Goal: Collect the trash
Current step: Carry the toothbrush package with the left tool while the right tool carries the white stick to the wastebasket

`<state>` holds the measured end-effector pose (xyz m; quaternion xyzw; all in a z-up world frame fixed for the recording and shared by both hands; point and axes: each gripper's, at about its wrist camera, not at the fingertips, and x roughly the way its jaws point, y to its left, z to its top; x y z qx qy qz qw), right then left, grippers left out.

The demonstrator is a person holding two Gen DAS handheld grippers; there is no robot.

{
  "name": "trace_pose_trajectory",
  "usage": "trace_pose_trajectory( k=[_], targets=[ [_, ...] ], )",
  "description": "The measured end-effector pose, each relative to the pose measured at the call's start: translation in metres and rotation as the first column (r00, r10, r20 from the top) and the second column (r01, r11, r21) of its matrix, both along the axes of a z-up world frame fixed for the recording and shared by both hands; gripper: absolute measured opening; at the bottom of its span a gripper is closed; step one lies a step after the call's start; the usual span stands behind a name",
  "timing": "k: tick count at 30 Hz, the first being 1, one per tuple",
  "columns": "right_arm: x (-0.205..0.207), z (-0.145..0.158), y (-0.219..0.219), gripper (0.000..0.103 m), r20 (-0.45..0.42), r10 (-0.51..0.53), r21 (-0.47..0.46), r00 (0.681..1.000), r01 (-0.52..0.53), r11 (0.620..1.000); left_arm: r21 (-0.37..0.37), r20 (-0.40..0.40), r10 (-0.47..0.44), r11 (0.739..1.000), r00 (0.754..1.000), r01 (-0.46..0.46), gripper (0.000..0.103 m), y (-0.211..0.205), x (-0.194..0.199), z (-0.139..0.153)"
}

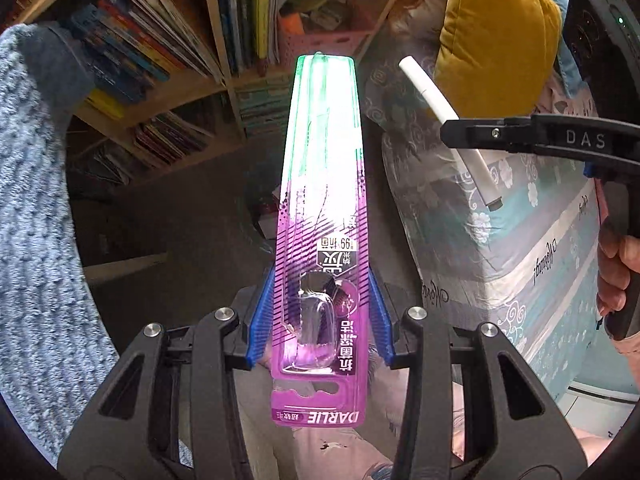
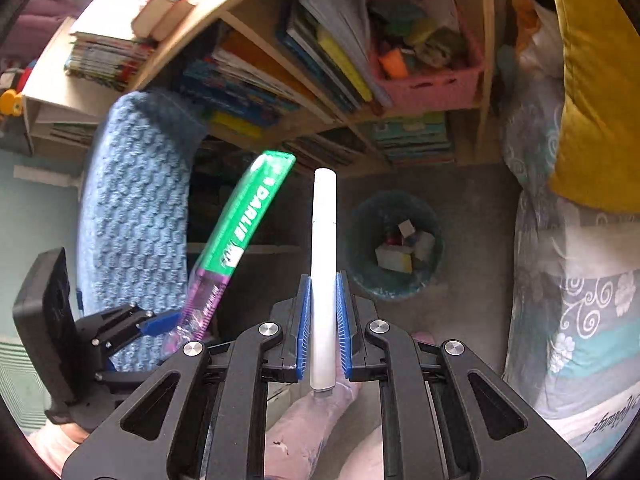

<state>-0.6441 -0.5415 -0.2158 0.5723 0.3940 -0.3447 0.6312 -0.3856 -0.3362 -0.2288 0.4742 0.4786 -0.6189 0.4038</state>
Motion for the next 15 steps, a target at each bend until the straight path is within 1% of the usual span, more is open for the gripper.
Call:
trace_pose_trajectory(
  k=[3, 6, 10, 15],
  targets=[
    [-0.004, -0.025, -0.004, 0.013, 0.006, -0.007, 0.033, 1.0, 0.007, 0.999, 0.055, 0.007, 0.002, 0.999, 1.0, -0.002, 0.039, -0.004, -0.007, -0.031],
    [-0.006, -0.046, -0.008, 0.013, 0.01, -0.006, 0.051, 1.0, 0.006, 0.999, 0.09, 0.01, -0.003, 0.996, 1.0, 0.002, 0.039, -0.006, -0.013, -0.053],
    [-0.006, -0.072, -0.015, 0.013, 0.01, -0.008, 0.078, 1.0, 0.007, 0.997, 0.117, 0.014, -0.008, 0.993, 1.0, 0.006, 0.039, -0.015, -0.018, -0.077],
    [-0.006, -0.106, -0.02, 0.013, 0.01, -0.014, 0.112, 1.0, 0.013, 0.994, 0.153, 0.013, 0.022, 0.988, 1.0, -0.023, 0.039, -0.026, -0.017, -0.108]
  ],
)
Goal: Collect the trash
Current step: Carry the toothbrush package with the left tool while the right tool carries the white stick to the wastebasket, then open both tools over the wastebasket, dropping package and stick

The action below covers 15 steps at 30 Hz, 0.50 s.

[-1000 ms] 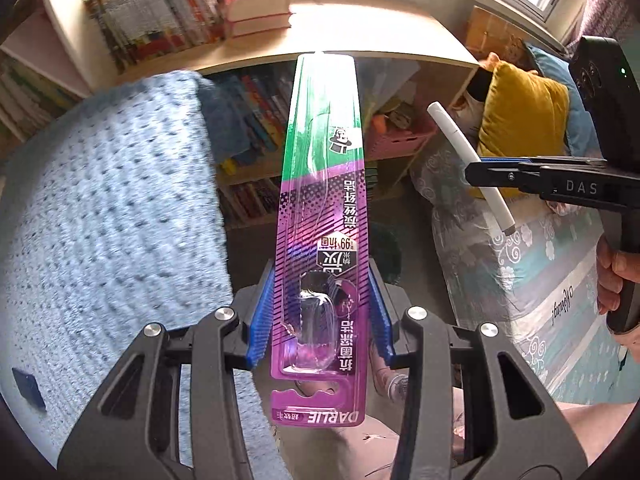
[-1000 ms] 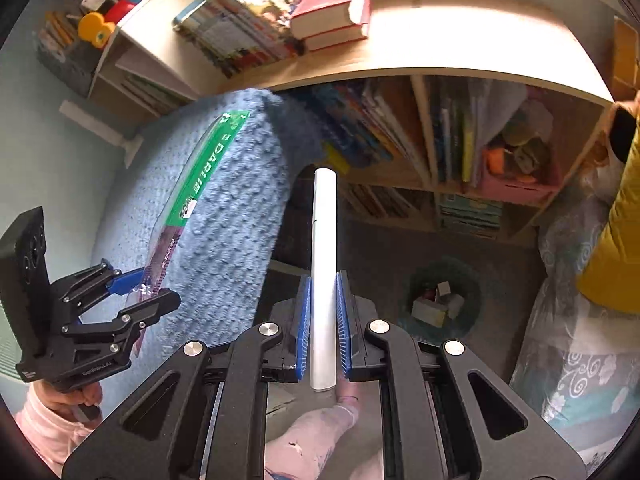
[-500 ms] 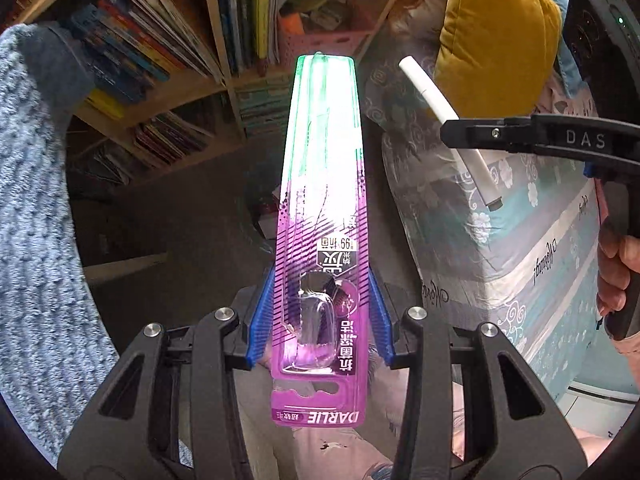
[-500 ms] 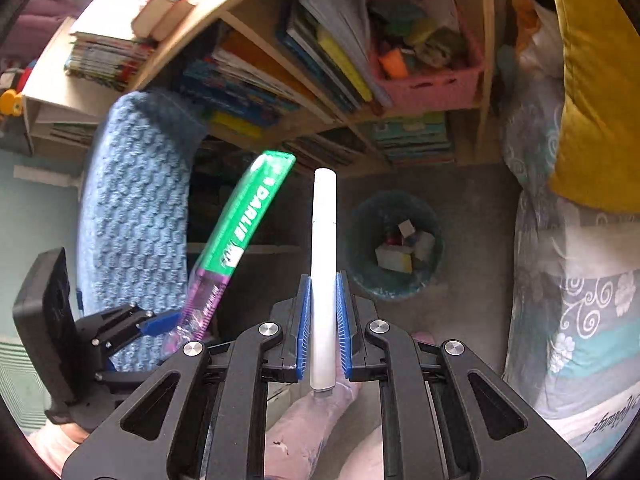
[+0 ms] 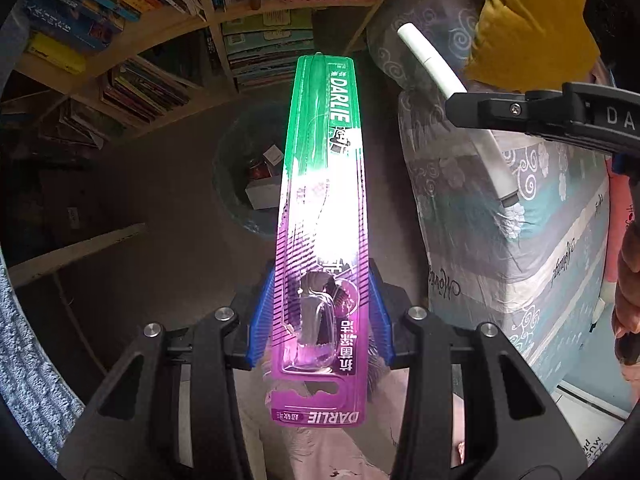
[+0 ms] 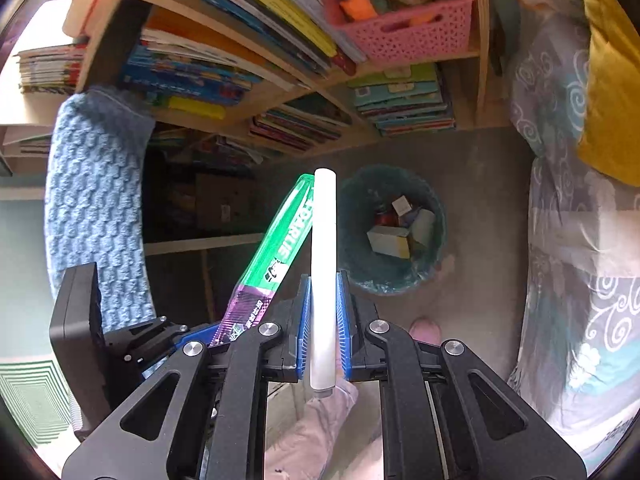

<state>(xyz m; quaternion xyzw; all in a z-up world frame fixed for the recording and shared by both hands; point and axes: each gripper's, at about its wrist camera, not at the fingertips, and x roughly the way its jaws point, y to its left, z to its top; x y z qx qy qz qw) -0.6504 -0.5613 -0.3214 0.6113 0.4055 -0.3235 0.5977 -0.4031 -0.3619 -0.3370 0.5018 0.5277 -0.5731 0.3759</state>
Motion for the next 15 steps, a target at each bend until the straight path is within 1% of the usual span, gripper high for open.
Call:
trace_pose_trajectory(
  k=[5, 11, 14, 15],
  targets=[
    [0.004, -0.033, -0.004, 0.013, -0.009, 0.004, 0.028, 1.0, -0.004, 1.0, 0.029, -0.02, 0.019, 0.999, 1.0, -0.019, 0.039, -0.003, 0.003, -0.026],
    [0.009, -0.074, -0.006, 0.013, -0.008, -0.016, 0.059, 1.0, 0.016, 0.998, 0.075, -0.002, 0.042, 0.996, 0.999, -0.042, 0.04, -0.004, 0.007, -0.065],
    [0.012, -0.09, -0.009, 0.019, -0.004, -0.023, 0.076, 1.0, 0.023, 0.997, 0.073, 0.021, 0.037, 0.997, 0.999, -0.039, 0.04, -0.008, 0.006, -0.08],
    [0.013, -0.095, -0.011, 0.027, -0.001, -0.03, 0.078, 1.0, 0.03, 0.997, 0.07, 0.025, 0.031, 0.997, 0.999, -0.033, 0.051, -0.01, 0.004, -0.084]
  ],
)
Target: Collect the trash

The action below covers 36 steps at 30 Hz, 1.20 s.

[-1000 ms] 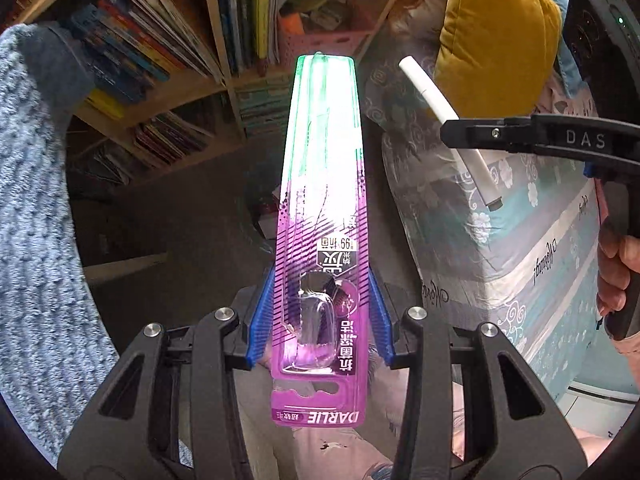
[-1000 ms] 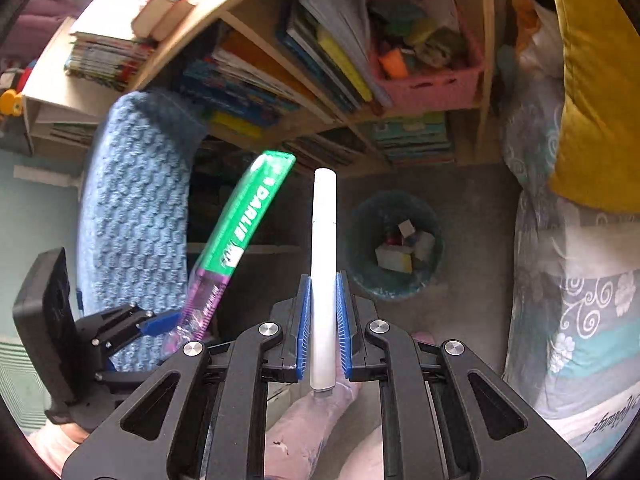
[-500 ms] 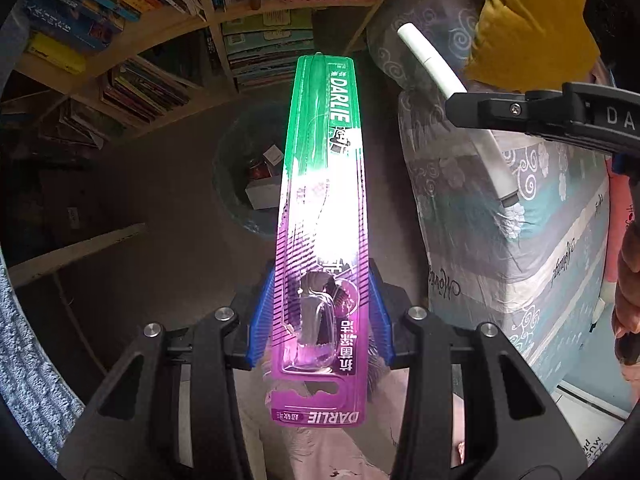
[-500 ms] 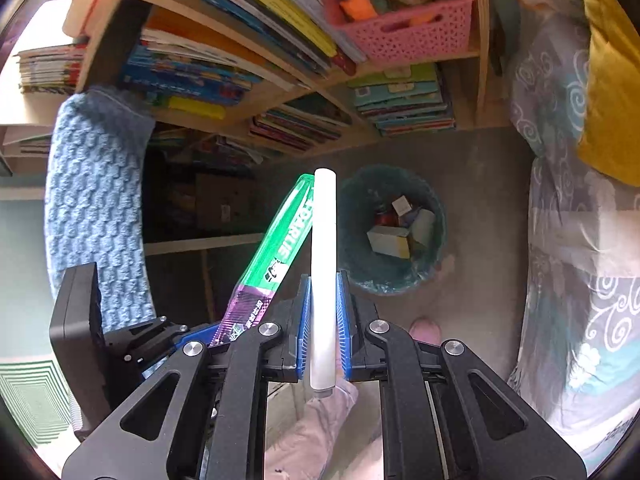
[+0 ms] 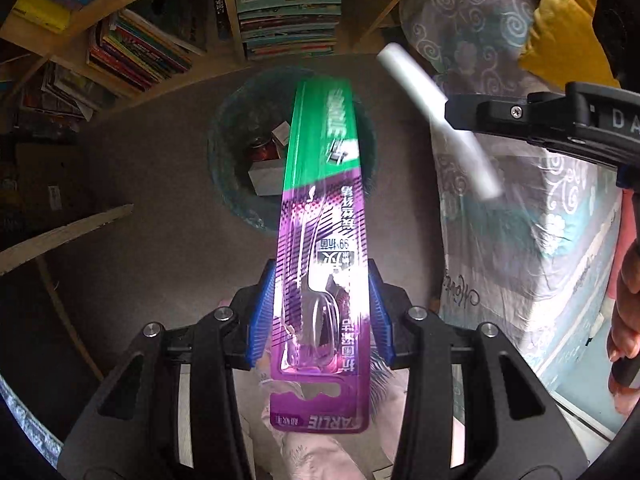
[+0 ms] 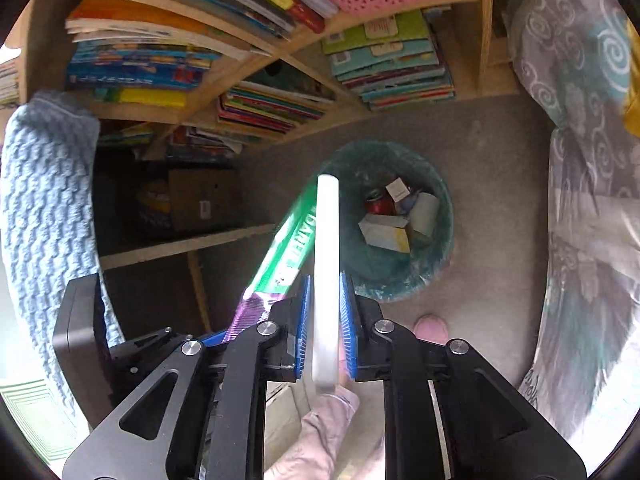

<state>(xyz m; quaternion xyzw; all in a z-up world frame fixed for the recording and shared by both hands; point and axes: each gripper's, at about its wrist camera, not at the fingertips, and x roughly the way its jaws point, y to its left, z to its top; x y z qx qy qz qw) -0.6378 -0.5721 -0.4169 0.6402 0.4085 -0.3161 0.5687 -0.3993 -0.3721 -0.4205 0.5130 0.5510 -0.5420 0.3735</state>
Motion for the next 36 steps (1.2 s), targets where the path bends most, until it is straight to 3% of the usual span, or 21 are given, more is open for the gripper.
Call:
trace_pose_trajectory(
  k=[1, 2, 6, 9, 19, 25, 31, 36],
  targets=[
    [0.0, -0.003, -0.001, 0.049, -0.007, -0.008, -0.009, 1.0, 0.008, 1.0, 0.003, 0.001, -0.006, 1.0, 1.0, 0.006, 0.066, -0.003, -0.002, -0.005],
    [-0.001, -0.004, -0.004, 0.065, -0.013, -0.015, -0.018, 1.0, 0.015, 1.0, 0.008, 0.005, -0.006, 1.0, 1.0, 0.006, 0.089, -0.006, -0.003, -0.01],
    [-0.008, -0.002, -0.007, 0.068, -0.003, -0.049, -0.014, 0.999, 0.049, 0.999, -0.017, 0.004, 0.014, 1.0, 1.0, -0.014, 0.09, -0.014, 0.001, -0.011],
    [-0.016, 0.002, -0.008, 0.087, -0.026, -0.062, -0.019, 0.998, 0.061, 0.998, -0.016, 0.0, 0.009, 1.0, 1.0, -0.009, 0.09, -0.012, 0.003, -0.006],
    [-0.025, 0.018, -0.005, 0.088, -0.015, -0.087, -0.01, 0.996, 0.087, 0.996, -0.021, 0.018, -0.006, 1.0, 1.0, 0.006, 0.09, -0.004, 0.011, 0.008],
    [-0.023, 0.039, 0.0, 0.089, -0.002, -0.088, -0.014, 0.996, 0.088, 0.996, -0.045, 0.017, -0.002, 0.999, 1.0, 0.003, 0.092, -0.001, 0.013, 0.032],
    [-0.019, 0.076, 0.005, 0.09, 0.035, -0.07, -0.029, 0.997, 0.071, 0.997, -0.111, -0.002, 0.0, 0.994, 1.0, 0.0, 0.094, 0.005, 0.022, 0.082],
    [0.0, 0.122, 0.014, 0.09, 0.061, 0.013, -0.07, 0.998, -0.008, 0.998, -0.186, 0.013, 0.017, 0.983, 1.0, -0.014, 0.095, 0.014, 0.042, 0.138]
  ],
)
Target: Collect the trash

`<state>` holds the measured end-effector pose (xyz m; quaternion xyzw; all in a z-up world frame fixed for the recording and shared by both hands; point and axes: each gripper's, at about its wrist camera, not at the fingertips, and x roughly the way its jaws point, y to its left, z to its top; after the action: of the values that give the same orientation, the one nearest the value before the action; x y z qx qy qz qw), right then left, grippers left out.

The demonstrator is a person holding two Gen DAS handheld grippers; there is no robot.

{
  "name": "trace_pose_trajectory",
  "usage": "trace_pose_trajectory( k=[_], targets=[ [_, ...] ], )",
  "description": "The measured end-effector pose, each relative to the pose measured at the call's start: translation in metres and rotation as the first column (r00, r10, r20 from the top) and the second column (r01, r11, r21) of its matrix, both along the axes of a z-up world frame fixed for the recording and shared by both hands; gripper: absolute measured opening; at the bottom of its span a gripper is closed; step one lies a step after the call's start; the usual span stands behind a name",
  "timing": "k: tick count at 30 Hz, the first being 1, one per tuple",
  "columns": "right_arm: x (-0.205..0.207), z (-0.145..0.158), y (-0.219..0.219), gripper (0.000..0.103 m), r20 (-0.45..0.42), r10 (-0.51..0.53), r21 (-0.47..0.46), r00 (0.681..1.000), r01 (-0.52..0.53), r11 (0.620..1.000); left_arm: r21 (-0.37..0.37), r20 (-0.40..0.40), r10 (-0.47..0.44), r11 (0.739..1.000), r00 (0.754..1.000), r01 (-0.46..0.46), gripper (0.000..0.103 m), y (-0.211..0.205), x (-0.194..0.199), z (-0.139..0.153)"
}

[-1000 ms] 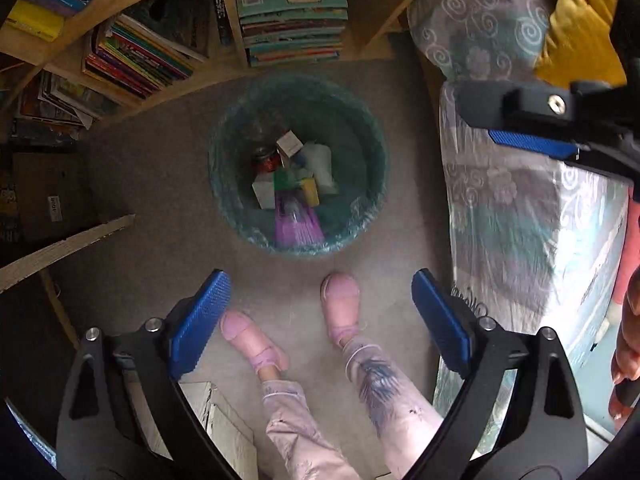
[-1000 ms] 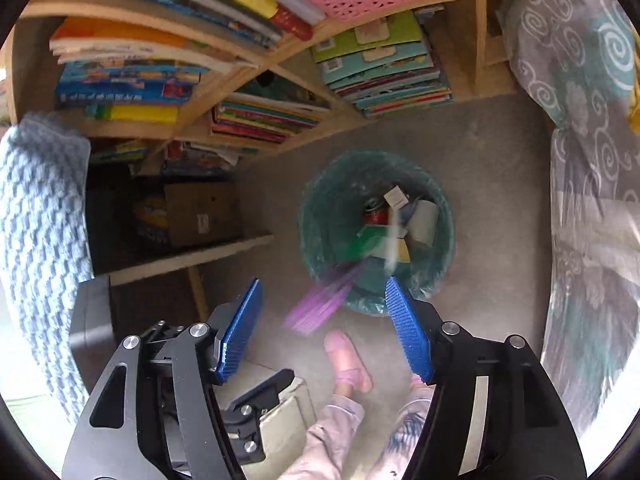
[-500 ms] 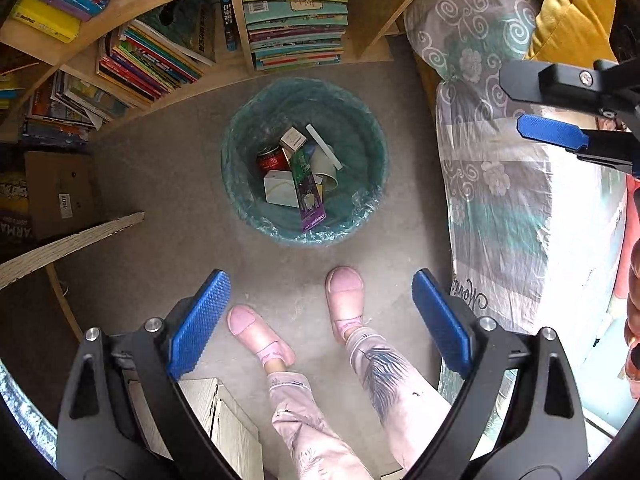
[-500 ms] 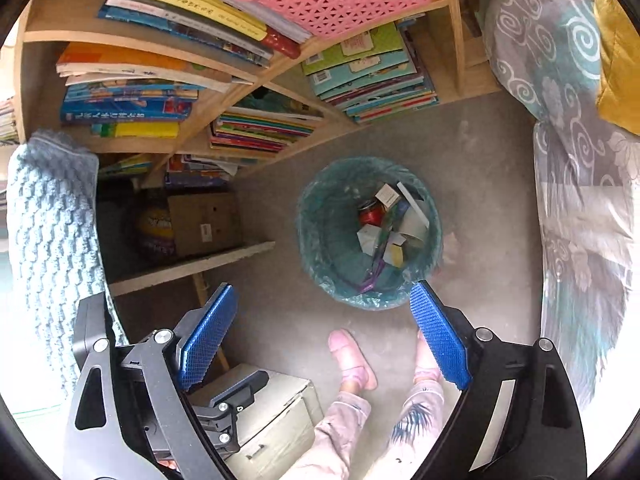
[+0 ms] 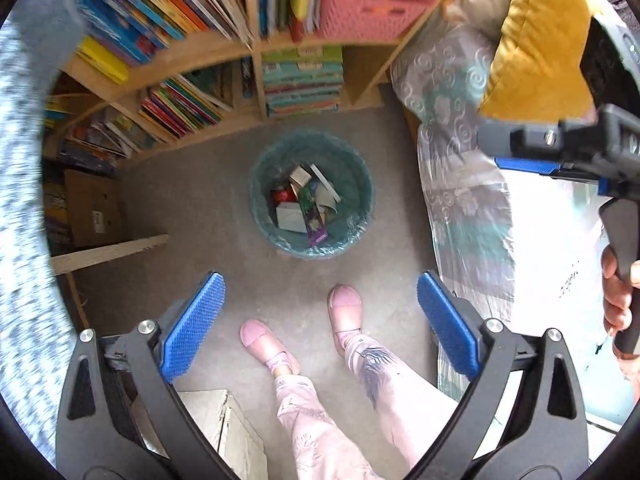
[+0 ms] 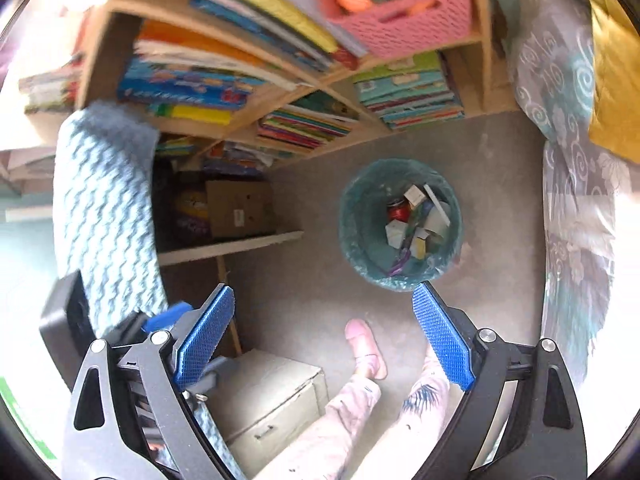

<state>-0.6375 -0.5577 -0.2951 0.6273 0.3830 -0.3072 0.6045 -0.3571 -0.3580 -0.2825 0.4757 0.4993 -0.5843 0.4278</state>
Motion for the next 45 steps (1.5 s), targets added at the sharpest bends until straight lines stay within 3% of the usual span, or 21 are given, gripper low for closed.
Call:
trace_pose_trajectory(
  k=[5, 10, 14, 17, 22, 24, 29, 33, 38, 41, 45],
  targets=[
    [0.035, 0.056, 0.001, 0.09, 0.03, 0.129, -0.08, 0.991, -0.126, 0.989, -0.069, 0.055, 0.043, 0.997, 0.998, -0.039, 0.096, 0.018, 0.037, 0.057],
    [0.093, 0.117, -0.005, 0.091, 0.069, 0.328, -0.176, 0.942, -0.312, 0.934, -0.14, 0.1, 0.163, 0.979, 0.982, -0.149, 0.096, 0.049, 0.094, 0.111],
    [0.154, 0.168, -0.002, 0.091, 0.071, 0.506, -0.285, 0.86, -0.468, 0.836, -0.171, 0.089, 0.288, 0.948, 0.954, -0.27, 0.096, 0.08, 0.141, 0.145],
    [0.202, 0.198, 0.009, 0.092, 0.035, 0.63, -0.36, 0.776, -0.578, 0.732, -0.222, 0.068, 0.398, 0.9, 0.915, -0.375, 0.096, 0.109, 0.174, 0.172],
    [0.284, 0.227, 0.044, 0.092, -0.01, 0.784, -0.427, 0.621, -0.712, 0.558, -0.292, 0.075, 0.567, 0.799, 0.82, -0.525, 0.096, 0.166, 0.228, 0.201],
    [0.316, 0.235, 0.058, 0.092, -0.021, 0.817, -0.453, 0.576, -0.734, 0.506, -0.301, 0.091, 0.629, 0.757, 0.772, -0.58, 0.096, 0.192, 0.252, 0.204],
    [0.396, 0.25, 0.098, 0.092, 0.013, 0.888, -0.467, 0.46, -0.782, 0.412, -0.317, 0.094, 0.755, 0.64, 0.649, -0.7, 0.096, 0.255, 0.311, 0.209],
    [0.449, 0.255, 0.135, 0.092, -0.004, 0.931, -0.474, 0.366, -0.82, 0.32, -0.334, 0.089, 0.819, 0.561, 0.567, -0.757, 0.096, 0.295, 0.346, 0.214],
    [0.508, 0.25, 0.171, 0.092, -0.028, 0.957, -0.467, 0.288, -0.851, 0.242, -0.364, 0.093, 0.87, 0.482, 0.484, -0.797, 0.096, 0.333, 0.384, 0.22],
    [0.543, 0.248, 0.191, 0.092, -0.044, 0.97, -0.467, 0.24, -0.863, 0.193, -0.365, 0.09, 0.891, 0.445, 0.444, -0.818, 0.096, 0.35, 0.406, 0.217],
    [0.58, 0.242, 0.215, 0.092, -0.06, 0.978, -0.464, 0.2, -0.873, 0.15, -0.358, 0.083, 0.911, 0.406, 0.405, -0.841, 0.096, 0.367, 0.428, 0.21]
  ],
)
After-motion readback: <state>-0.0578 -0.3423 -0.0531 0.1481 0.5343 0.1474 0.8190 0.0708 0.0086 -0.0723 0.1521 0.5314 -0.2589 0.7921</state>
